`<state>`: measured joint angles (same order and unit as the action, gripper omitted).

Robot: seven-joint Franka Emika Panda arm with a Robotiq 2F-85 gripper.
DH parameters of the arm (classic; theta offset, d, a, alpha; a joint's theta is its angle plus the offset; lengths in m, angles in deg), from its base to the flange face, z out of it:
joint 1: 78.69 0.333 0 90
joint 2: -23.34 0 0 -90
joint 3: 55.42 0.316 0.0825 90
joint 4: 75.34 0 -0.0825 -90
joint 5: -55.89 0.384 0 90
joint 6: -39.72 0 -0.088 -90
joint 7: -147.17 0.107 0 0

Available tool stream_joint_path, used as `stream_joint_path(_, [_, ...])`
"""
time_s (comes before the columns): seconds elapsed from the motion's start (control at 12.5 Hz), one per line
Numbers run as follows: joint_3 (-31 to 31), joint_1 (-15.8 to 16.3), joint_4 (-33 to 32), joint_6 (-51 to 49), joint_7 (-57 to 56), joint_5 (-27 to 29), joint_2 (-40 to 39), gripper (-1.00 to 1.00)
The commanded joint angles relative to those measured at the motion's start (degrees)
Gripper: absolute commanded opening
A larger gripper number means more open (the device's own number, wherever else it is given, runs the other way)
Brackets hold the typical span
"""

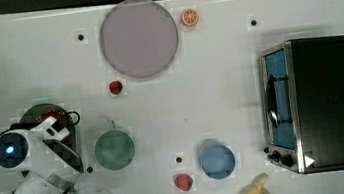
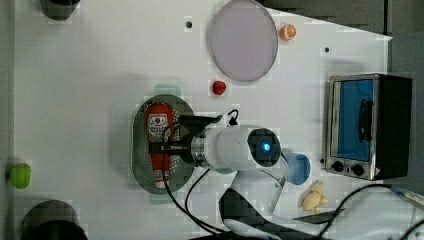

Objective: Pick ketchup from strainer and place it on the table

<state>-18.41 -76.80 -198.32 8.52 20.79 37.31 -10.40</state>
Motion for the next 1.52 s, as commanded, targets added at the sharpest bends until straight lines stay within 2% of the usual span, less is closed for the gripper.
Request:
stream_joint_path(0.08, [2.7, 0.3, 1.2, -6.6, 2.2, 2.5, 9.5, 0.13])
stream_joint_path(0.4, [3.6, -2.3, 2.6, -12.1, 0.7, 11.4, 21.1, 0.13])
stream_joint_path(0.72, [1.1, -7.2, 6.8, -26.1, -8.6, 13.7, 28.1, 0.13])
stream_joint_path(1.04, [-5.5, -10.9, 11.2, -34.9, -21.6, 14.0, 30.0, 0.13])
stream_joint_path(1.52, [-19.4, -14.4, 11.5, -35.1, -33.0, 14.0, 30.7, 0.13])
